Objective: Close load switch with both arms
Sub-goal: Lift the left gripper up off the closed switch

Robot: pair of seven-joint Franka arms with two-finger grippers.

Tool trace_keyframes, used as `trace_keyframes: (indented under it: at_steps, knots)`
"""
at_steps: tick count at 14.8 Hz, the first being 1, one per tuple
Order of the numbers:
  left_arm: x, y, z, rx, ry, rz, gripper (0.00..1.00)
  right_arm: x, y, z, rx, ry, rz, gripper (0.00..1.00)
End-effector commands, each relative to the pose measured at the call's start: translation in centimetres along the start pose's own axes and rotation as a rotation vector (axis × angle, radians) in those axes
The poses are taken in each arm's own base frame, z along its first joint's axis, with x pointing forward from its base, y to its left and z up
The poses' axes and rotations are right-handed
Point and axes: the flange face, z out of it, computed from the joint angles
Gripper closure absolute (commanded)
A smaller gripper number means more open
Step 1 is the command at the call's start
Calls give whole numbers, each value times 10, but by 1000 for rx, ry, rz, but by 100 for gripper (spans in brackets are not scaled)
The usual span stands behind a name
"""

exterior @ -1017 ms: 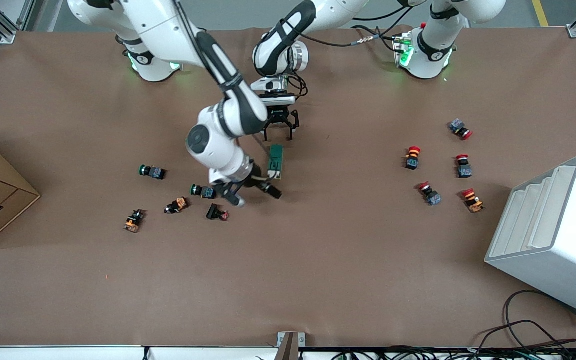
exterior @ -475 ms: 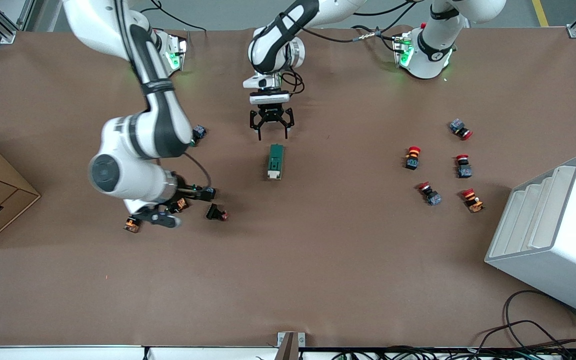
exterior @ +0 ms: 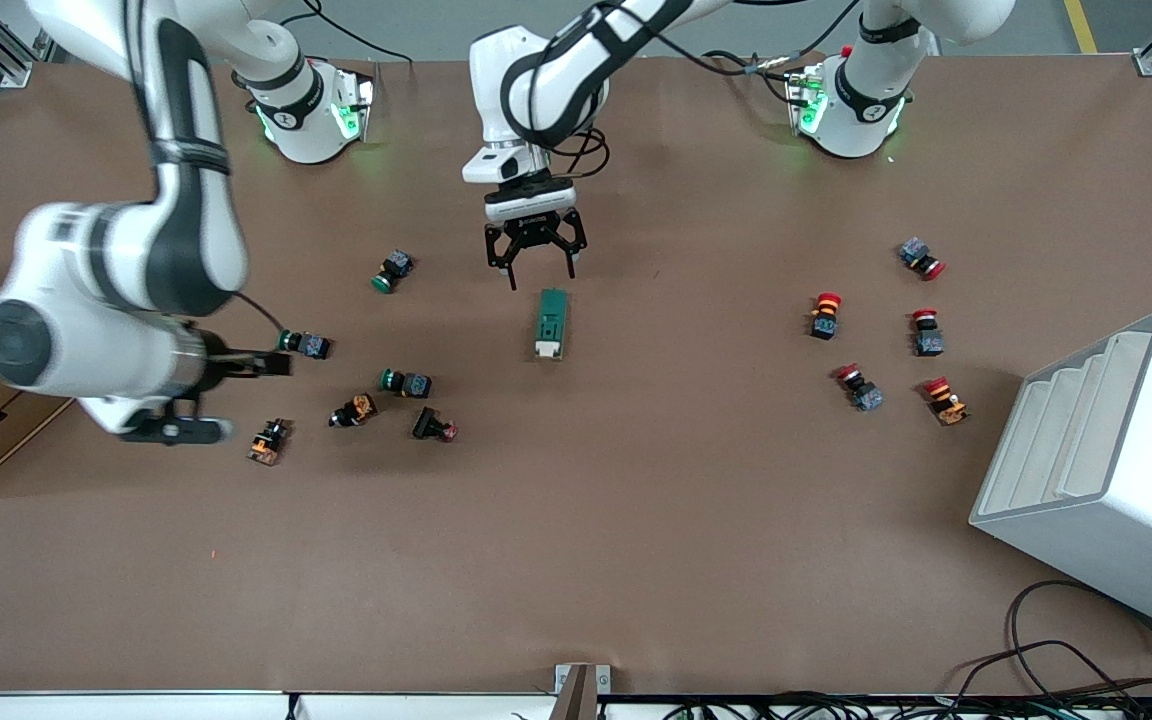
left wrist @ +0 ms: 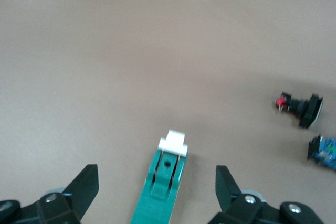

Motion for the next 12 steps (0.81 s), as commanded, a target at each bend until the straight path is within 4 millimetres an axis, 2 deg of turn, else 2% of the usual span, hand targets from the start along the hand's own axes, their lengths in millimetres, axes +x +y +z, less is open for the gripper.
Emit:
trace_keyframes:
  at_steps: [1, 3, 4, 7, 10, 12]
  knots:
    - [78, 4, -9, 5, -86, -39, 1, -16, 21, -69, -56, 11, -14, 0]
    - [141, -4, 0, 34, -124, -80, 1, -23, 53, -94, -33, -10, 31, 0]
    - [164, -10, 2, 74, -146, -85, 1, -24, 64, -107, -26, 2, 44, 0]
    - [233, -45, 9, 156, -200, -45, 0, -24, 77, -117, -7, -31, 51, 0]
    - [304, -92, 11, 168, -250, -71, 0, -22, 87, -132, 9, -41, 50, 0]
    - [344, -131, 20, 201, -279, -19, 0, -9, 96, -129, 28, -80, 38, 0]
